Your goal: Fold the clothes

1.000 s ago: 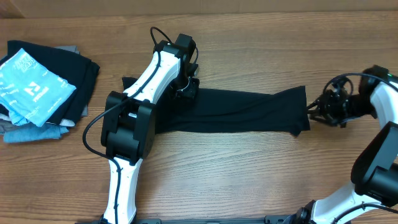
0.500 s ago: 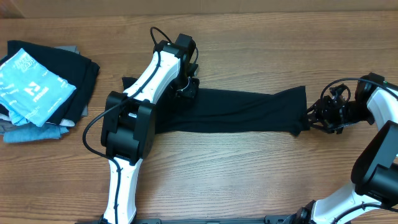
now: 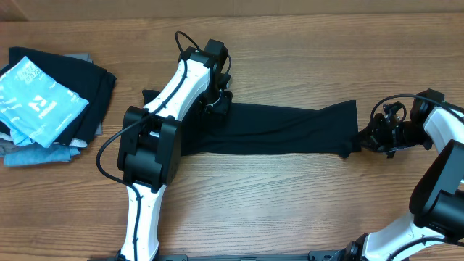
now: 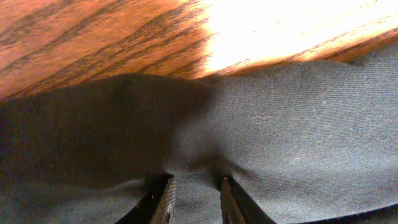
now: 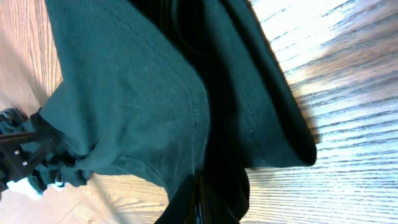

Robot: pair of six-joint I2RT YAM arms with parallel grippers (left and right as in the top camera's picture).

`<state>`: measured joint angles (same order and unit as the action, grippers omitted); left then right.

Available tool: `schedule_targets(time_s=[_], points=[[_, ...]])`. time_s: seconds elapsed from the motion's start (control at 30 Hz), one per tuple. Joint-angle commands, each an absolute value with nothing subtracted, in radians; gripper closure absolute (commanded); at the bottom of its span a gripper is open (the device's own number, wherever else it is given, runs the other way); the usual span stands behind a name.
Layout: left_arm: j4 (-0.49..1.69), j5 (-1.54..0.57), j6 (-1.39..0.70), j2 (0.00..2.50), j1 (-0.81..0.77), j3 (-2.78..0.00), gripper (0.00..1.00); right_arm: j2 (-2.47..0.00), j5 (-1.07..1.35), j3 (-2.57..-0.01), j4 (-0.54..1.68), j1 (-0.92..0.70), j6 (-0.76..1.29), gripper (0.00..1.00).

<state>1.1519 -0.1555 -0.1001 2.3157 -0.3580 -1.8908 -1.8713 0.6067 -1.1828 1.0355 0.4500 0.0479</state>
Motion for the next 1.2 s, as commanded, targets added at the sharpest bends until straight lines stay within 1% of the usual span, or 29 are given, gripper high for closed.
schedule_targets(time_s=[0.0, 0.13, 0.33, 0.5, 0.57, 0.73, 0.77, 0.8, 0.83, 0.9, 0.93, 0.97, 1.03, 1.07, 1.17], points=[[1.151, -0.146, -0.081, 2.332, -0.351, -1.887, 0.72, -1.863, 0.633, -1.182, 1.0, 0.446, 0.046, 0.96], [1.151, -0.146, -0.081, 2.332, -0.351, -1.887, 0.72, -1.863, 0.654, -1.232, 0.983, 0.447, 0.015, 0.96], [1.151, -0.146, -0.081, 2.332, -0.342, -1.887, 0.71, -1.863, 0.643, -1.358, 1.073, 0.447, -0.061, 0.96], [1.15, -0.146, -0.081, 2.332, -0.334, -1.887, 0.71, -1.863, 0.482, -1.348, 1.159, 0.447, -0.048, 0.96], [1.15, -0.146, -0.081, 2.332, -0.329, -1.887, 0.71, -1.863, 0.423, -1.348, 1.193, 0.447, 0.0, 0.96], [1.148, -0.146, -0.081, 2.332, -0.311, -1.887, 0.72, -1.863, 0.328, -1.347, 1.209, 0.447, 0.058, 0.96], [1.148, -0.146, -0.081, 2.332, -0.308, -1.887, 0.72, -1.863, 0.326, -1.347, 1.206, 0.447, 0.058, 0.93], [1.148, -0.146, -0.081, 2.332, -0.304, -1.887, 0.72, -1.863, 0.326, -1.347, 1.205, 0.447, 0.058, 0.78], [1.148, -0.146, -0.082, 2.332, -0.3, -1.887, 0.72, -1.863, 0.326, -1.347, 1.202, 0.447, 0.058, 0.6], [1.148, -0.147, -0.082, 2.332, -0.296, -1.887, 0.72, -1.863, 0.326, -1.347, 1.2, 0.447, 0.058, 0.45], [1.148, -0.147, -0.082, 2.332, -0.295, -1.887, 0.72, -1.863, 0.326, -1.348, 1.198, 0.447, 0.058, 0.44], [1.148, -0.147, -0.082, 2.332, -0.294, -1.887, 0.72, -1.863, 0.327, -1.349, 1.185, 0.447, 0.058, 0.44], [1.148, -0.15, -0.082, 2.332, -0.294, -1.887, 0.73, -1.863, 0.394, -1.37, 1.168, 0.447, 0.055, 0.52], [1.147, -0.15, -0.082, 2.332, -0.294, -1.887, 0.73, -1.863, 0.472, -1.393, 1.166, 0.447, 0.03, 0.55], [1.145, -0.165, -0.082, 2.332, -0.294, -1.887, 0.73, -1.863, 0.684, -1.449, 1.165, 0.432, -0.07, 0.62]])
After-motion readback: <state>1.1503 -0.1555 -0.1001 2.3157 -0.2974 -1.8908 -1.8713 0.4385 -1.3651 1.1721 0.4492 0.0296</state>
